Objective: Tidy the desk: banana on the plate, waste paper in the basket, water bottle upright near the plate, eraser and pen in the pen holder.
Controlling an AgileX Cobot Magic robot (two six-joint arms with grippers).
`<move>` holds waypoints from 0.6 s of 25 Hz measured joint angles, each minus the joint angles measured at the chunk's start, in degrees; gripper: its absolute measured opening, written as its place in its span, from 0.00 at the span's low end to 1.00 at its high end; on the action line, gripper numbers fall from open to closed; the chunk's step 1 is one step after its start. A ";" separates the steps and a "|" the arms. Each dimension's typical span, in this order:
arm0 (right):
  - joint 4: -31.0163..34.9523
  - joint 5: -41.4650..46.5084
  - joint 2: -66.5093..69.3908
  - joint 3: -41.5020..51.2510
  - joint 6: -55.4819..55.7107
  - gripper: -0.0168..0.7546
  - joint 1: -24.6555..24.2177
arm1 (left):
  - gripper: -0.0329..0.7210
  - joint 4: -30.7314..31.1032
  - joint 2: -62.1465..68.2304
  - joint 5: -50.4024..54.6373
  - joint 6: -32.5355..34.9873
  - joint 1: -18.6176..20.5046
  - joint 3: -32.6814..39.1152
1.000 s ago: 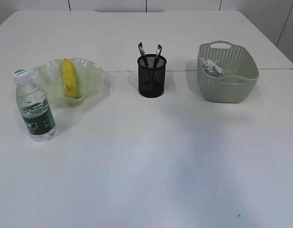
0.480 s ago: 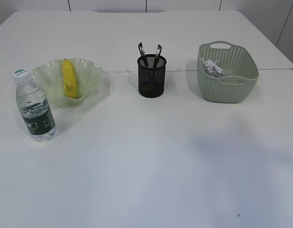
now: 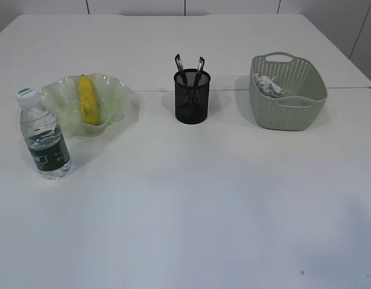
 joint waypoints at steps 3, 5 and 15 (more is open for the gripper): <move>1.91 1.09 -3.35 3.25 -1.08 0.01 0.00 | 0.04 -0.24 -4.17 0.95 0.00 0.00 3.71; 3.04 2.24 -5.38 5.94 -1.40 0.01 0.00 | 0.04 -0.85 -6.98 1.38 0.00 0.00 6.76; 9.30 2.22 -16.73 20.29 -1.64 0.01 0.00 | 0.04 -1.90 -22.55 2.31 0.00 0.00 23.20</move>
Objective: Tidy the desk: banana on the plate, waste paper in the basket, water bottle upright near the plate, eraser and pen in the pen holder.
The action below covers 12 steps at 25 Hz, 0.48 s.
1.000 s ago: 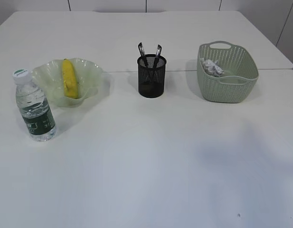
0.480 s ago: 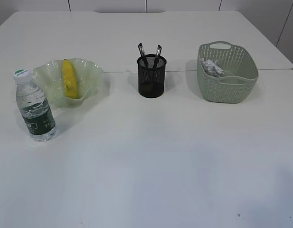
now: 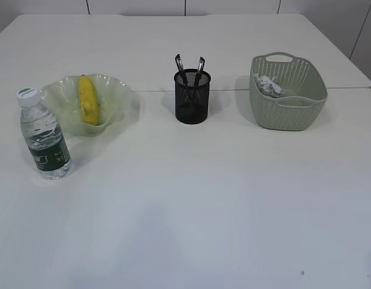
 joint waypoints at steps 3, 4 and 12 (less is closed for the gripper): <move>2.39 -0.32 -2.97 2.61 -0.50 0.01 0.00 | 0.04 -1.71 -4.33 -0.13 0.00 0.00 3.19; 3.24 -0.57 -3.75 2.89 -0.79 0.01 0.00 | 0.04 -2.15 -5.58 -0.25 0.00 0.00 4.16; 9.10 -0.77 -8.57 3.41 -1.52 0.01 0.00 | 0.04 -6.64 -11.29 0.09 -0.20 0.00 9.11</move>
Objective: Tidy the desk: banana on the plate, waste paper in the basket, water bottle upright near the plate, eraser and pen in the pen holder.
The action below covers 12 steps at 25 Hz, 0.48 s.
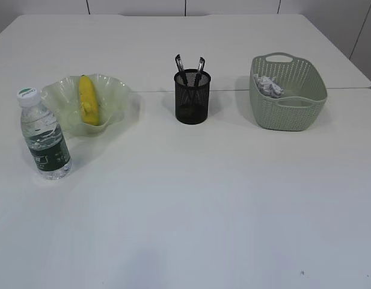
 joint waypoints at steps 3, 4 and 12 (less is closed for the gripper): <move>1.09 1.03 -2.56 1.11 0.00 0.01 0.00 | 0.04 -2.98 -0.63 0.41 0.00 0.00 2.01; 1.34 1.27 -3.63 1.90 0.00 0.01 0.00 | 0.04 -3.59 -1.07 0.41 0.00 0.00 2.43; 3.85 1.82 -11.69 11.65 0.00 0.01 0.00 | 0.04 -4.20 -4.69 0.16 0.00 0.00 3.84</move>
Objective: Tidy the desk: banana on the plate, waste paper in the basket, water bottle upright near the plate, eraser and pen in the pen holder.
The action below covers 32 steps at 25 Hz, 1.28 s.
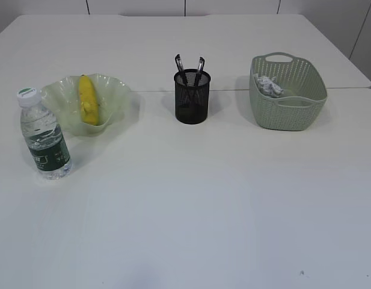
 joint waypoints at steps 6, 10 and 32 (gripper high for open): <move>1.19 0.36 -1.86 5.81 0.00 0.01 0.00 | 0.04 -1.23 -2.40 3.15 -0.02 0.00 3.77; 2.59 0.36 -1.86 7.49 0.00 0.01 0.00 | 0.04 -2.17 -6.17 3.99 -0.12 0.00 9.10; 3.08 -2.96 -1.86 17.90 0.00 0.01 0.00 | 0.04 -3.79 -17.95 -4.20 1.44 0.00 39.75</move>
